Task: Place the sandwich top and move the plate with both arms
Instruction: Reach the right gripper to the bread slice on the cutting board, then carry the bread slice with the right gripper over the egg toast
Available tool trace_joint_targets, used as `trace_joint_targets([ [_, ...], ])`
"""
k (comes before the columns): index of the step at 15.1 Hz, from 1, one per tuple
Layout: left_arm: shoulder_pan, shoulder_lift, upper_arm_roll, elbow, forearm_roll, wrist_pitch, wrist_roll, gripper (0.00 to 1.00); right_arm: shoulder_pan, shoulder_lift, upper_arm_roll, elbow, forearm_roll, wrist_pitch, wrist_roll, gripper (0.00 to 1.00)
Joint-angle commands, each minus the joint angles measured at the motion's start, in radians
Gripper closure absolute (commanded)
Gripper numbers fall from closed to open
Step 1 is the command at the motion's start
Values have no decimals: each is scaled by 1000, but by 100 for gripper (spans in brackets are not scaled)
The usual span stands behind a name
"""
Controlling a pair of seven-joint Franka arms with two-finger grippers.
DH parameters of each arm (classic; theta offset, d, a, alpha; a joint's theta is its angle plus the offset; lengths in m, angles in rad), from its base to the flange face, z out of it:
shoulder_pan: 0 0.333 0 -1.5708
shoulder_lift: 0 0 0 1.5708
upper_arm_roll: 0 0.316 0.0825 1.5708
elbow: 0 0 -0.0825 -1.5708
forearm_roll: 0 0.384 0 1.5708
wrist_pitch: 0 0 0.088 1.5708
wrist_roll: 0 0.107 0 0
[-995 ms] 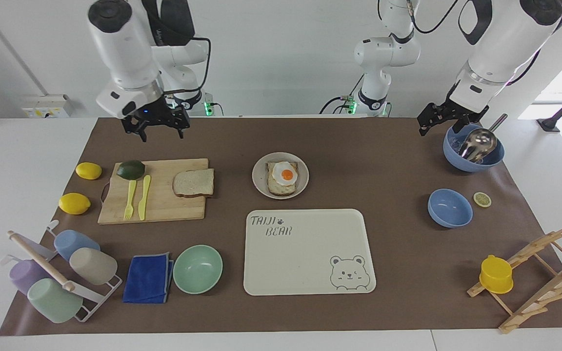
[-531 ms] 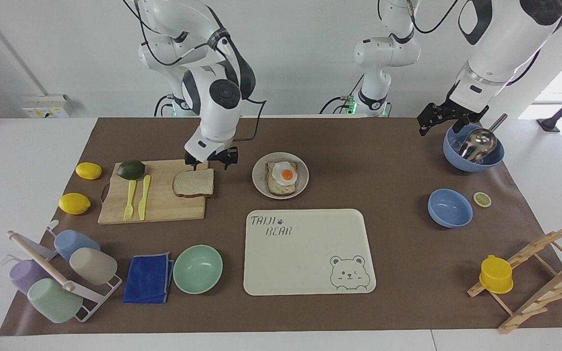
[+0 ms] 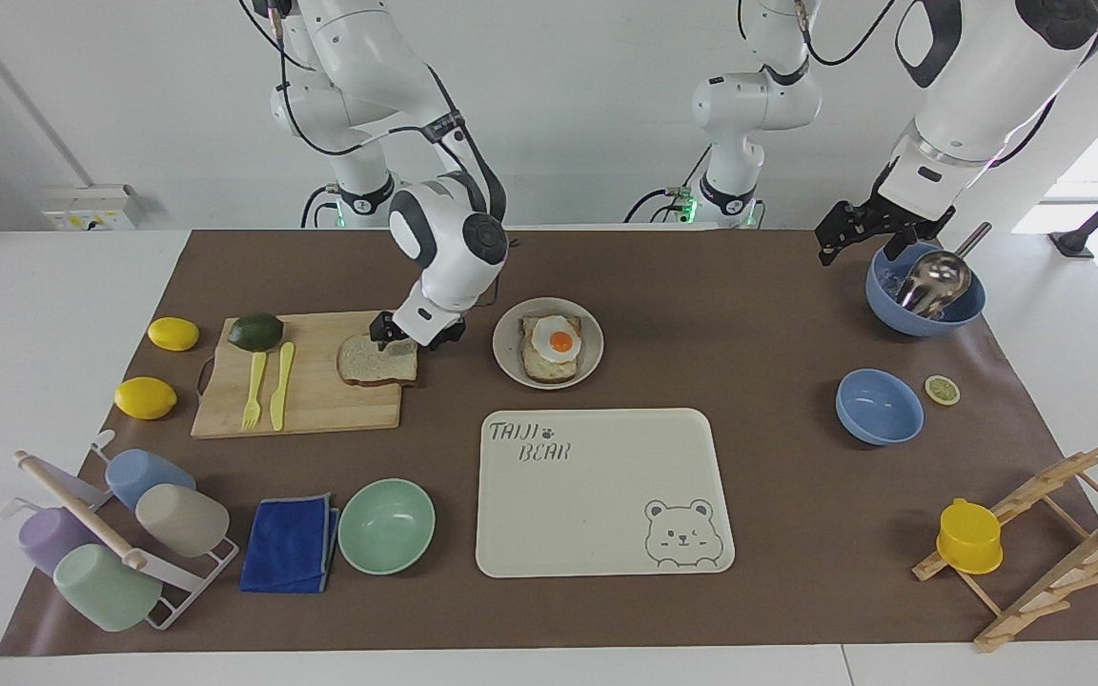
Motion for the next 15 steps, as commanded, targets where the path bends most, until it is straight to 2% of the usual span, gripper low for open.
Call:
trace_joint_targets([
  [1,14,-24,-9,-25,-9,-2,9,0,0,-5,-3,-15,-36,17,16,0],
  [5,14,-24,-9,-25,-9,-2,9,0,3,-5,-3,-27,-46,20,23,0],
  [9,14,-24,-9,-25,-9,-2,9,0,3,-5,-3,-38,-57,21,74,8],
  [11,14,-24,-9,-25,-9,-2,9,0,3,-5,-3,-38,-57,24,79,21],
  [14,14,-24,-9,-25,-9,-2,9,0,1,-5,-3,-50,-57,32,117,33],
  [15,14,-24,-9,-25,-9,-2,9,0,3,-5,-3,-52,-57,32,118,45],
])
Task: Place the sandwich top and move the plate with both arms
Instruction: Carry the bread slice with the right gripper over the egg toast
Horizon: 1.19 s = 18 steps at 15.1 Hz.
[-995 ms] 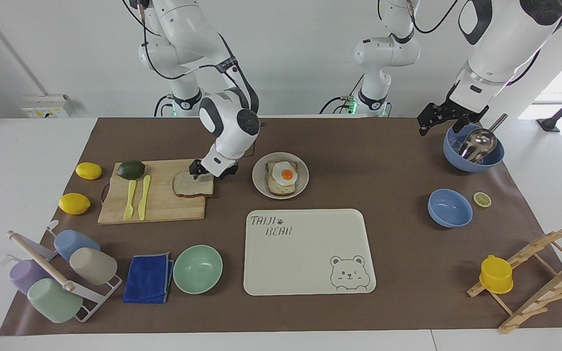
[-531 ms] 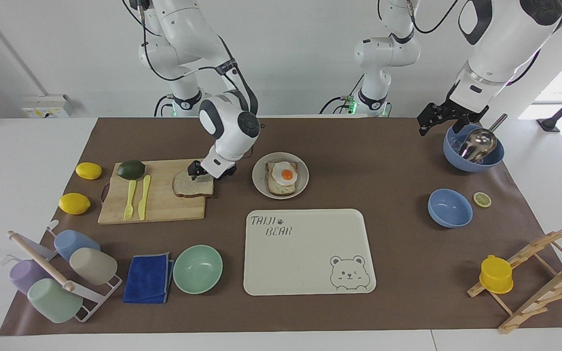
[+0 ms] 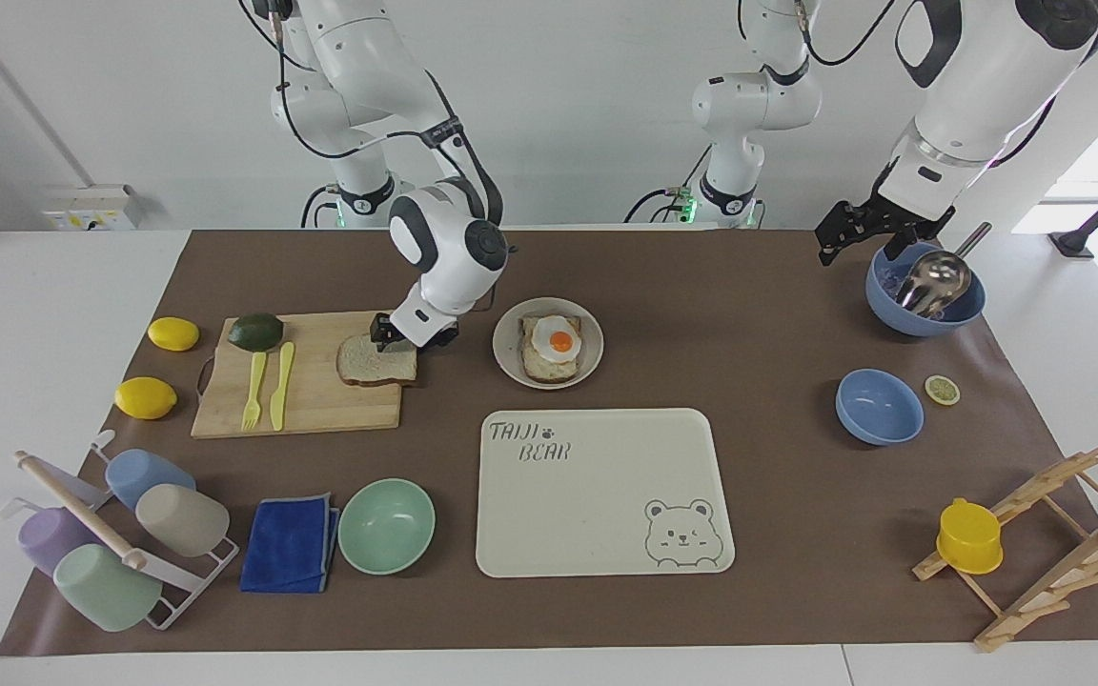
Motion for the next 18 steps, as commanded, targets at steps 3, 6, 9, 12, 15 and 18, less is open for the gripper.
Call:
trace_joint_targets([
  [3,14,-24,-9,-25,-9,-2,9,0,13,-5,0,-17,-27,17,45,100],
  [6,14,-26,-9,-25,-9,-2,9,0,102,0,0,67,-18,-94,46,100],
  [9,14,-24,-9,-25,-9,-2,9,0,139,44,1,295,87,-226,49,100],
  [12,14,-24,-9,-25,-9,-2,9,0,226,110,1,482,152,-261,32,100],
  [15,14,-24,-9,-25,-9,-6,8,0,348,130,7,489,116,-219,23,100],
  [18,14,-24,-7,-25,-9,-3,8,0,420,133,7,488,88,-219,24,100],
])
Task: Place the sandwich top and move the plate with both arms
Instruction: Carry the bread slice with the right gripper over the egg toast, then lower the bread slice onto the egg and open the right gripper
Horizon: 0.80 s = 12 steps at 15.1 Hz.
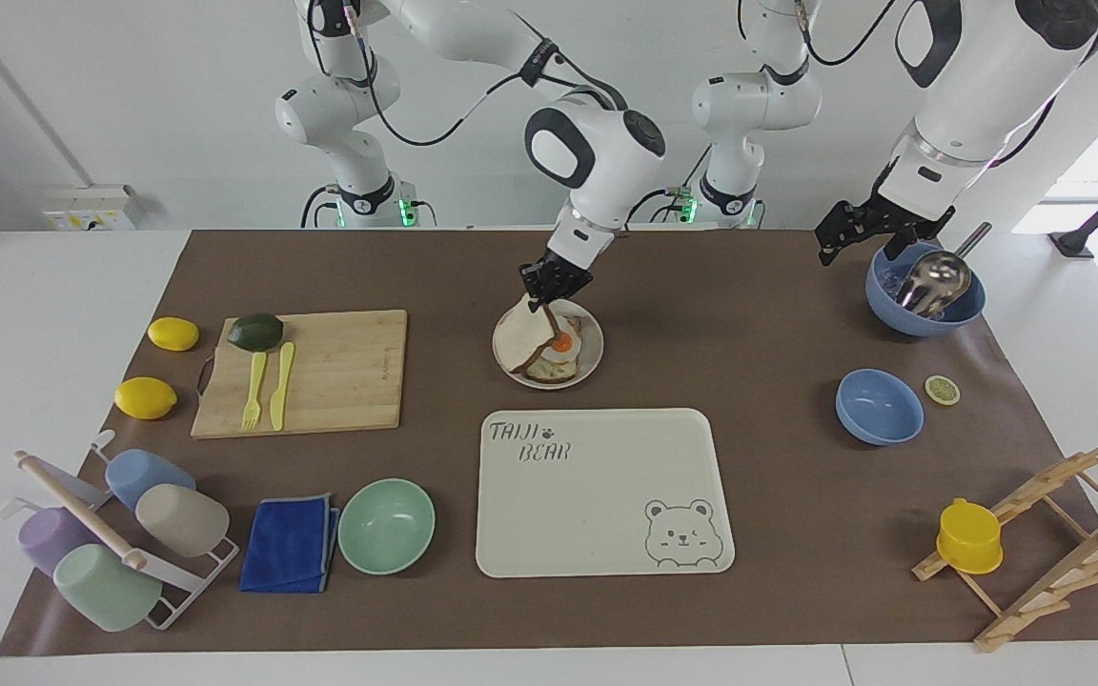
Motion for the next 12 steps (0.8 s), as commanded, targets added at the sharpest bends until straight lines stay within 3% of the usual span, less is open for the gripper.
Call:
trace_joint_targets([
  [1,14,-24,-7,-25,-9,-1,8,0,47,29,0,14,-51,5,-11,100],
  [4,14,-24,-7,-25,-9,-1,8,0,78,64,0,-2,-79,27,-2,100],
  [12,14,-26,-7,-29,-9,5,8,0,70,47,0,-86,-156,93,3,100],
])
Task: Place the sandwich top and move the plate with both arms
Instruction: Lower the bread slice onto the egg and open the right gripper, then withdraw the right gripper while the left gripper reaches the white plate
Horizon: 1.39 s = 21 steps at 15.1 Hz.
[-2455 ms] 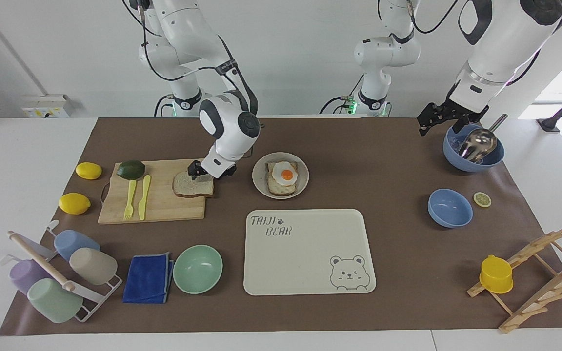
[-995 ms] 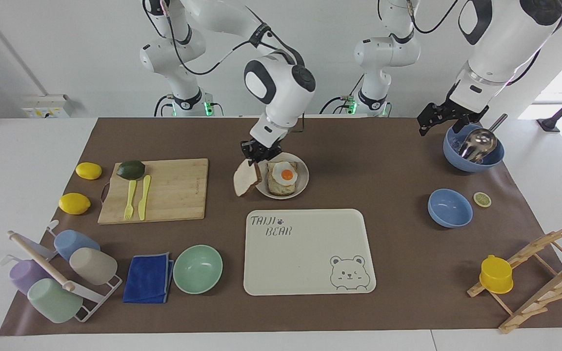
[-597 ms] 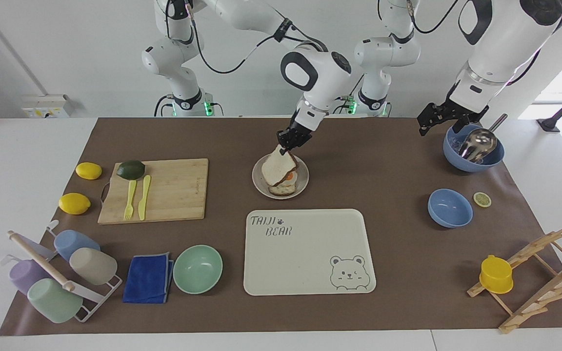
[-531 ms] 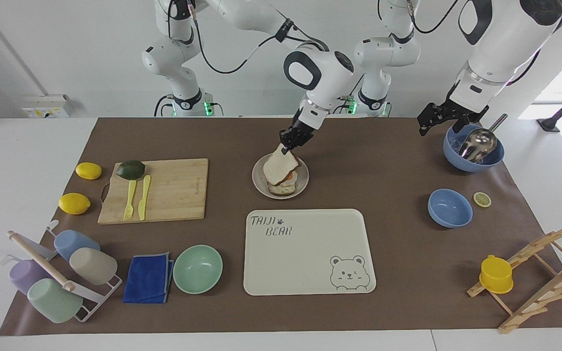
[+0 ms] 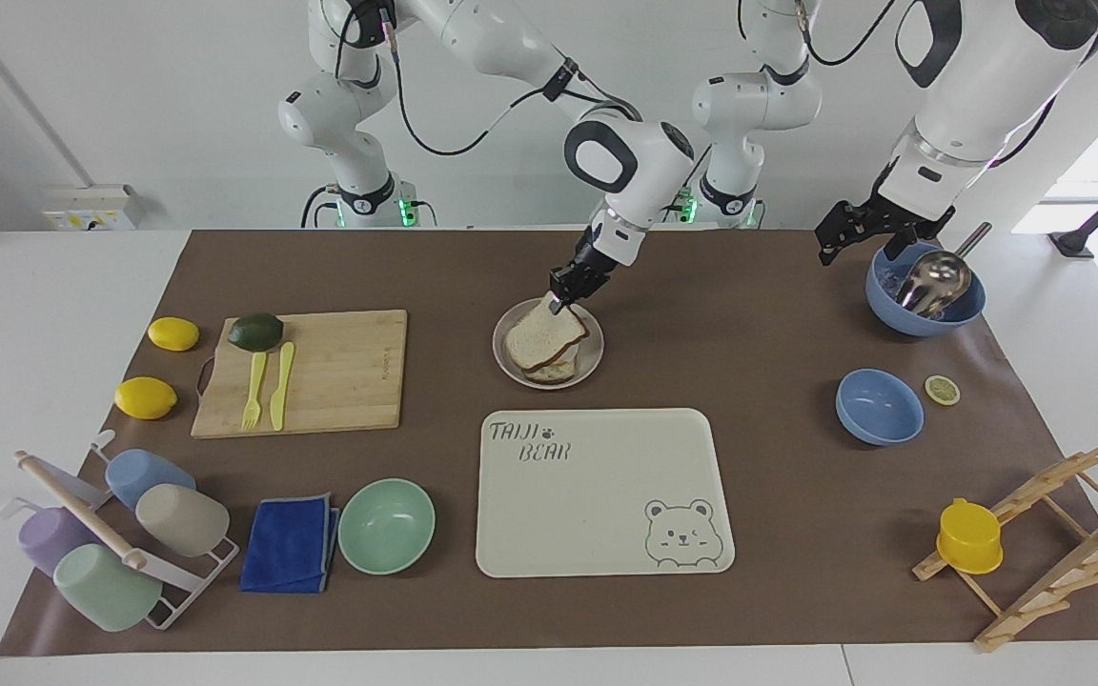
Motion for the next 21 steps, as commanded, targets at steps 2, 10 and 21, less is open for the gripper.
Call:
trace_joint_targets([
  [2,15,-26,-7,-31,-9,7,6,0,-12,-25,4,-62,-10,70,38,100],
  [10,12,-31,-8,-45,-9,33,2,0,-27,-22,8,-47,96,130,41,0],
  [21,-55,-69,-15,-235,-51,223,-62,0,-501,-273,1,36,410,-66,-70,0],
])
